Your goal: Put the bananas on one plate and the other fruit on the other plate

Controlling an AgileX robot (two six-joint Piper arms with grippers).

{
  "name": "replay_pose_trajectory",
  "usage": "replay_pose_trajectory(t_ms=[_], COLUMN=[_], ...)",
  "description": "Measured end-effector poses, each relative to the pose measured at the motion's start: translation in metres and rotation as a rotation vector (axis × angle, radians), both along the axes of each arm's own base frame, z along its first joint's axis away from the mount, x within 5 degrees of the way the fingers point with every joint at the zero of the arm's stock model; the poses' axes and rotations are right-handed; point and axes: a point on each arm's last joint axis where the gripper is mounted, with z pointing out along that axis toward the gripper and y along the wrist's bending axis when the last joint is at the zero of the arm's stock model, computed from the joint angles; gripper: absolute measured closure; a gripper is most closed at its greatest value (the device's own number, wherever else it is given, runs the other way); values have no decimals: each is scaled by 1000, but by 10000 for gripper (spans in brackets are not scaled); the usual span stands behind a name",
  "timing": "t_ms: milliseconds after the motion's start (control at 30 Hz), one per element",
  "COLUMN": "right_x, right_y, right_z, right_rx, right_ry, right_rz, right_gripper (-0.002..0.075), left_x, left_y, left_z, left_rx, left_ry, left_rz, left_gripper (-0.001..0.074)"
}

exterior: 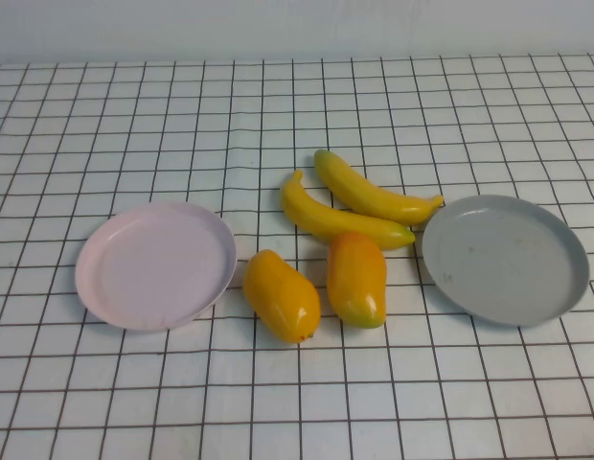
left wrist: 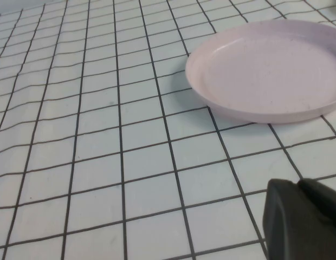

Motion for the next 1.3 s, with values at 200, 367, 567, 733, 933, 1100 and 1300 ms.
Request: replay_pose_trajectory(t_ms=[200, 367, 567, 733, 933, 1100, 1300], right_x=[0, 0, 0, 0, 0, 0, 0], right_y=[0, 0, 0, 0, 0, 0, 0], right_z=[0, 0, 0, 0, 0, 0, 0], right_rx=[0, 0, 0, 0, 0, 0, 0], right_ry=[0, 0, 0, 0, 0, 0, 0], right_rz=[0, 0, 0, 0, 0, 0, 0], right_gripper=[742, 742, 742, 742, 742, 742, 742], left_x=[0, 0, 0, 0, 1, 1, 1], left_y=[0, 0, 0, 4, 7, 7, 6], left_z=[0, 0, 0, 0, 1, 1, 3], left_rx=[0, 0, 12, 109, 213, 221, 199], left_ry=[0, 0, -1, -12, -22, -22, -44], left_rz=[0, 0, 1, 8, 16, 17, 12], left_gripper=[738, 738, 738, 738, 738, 738, 738])
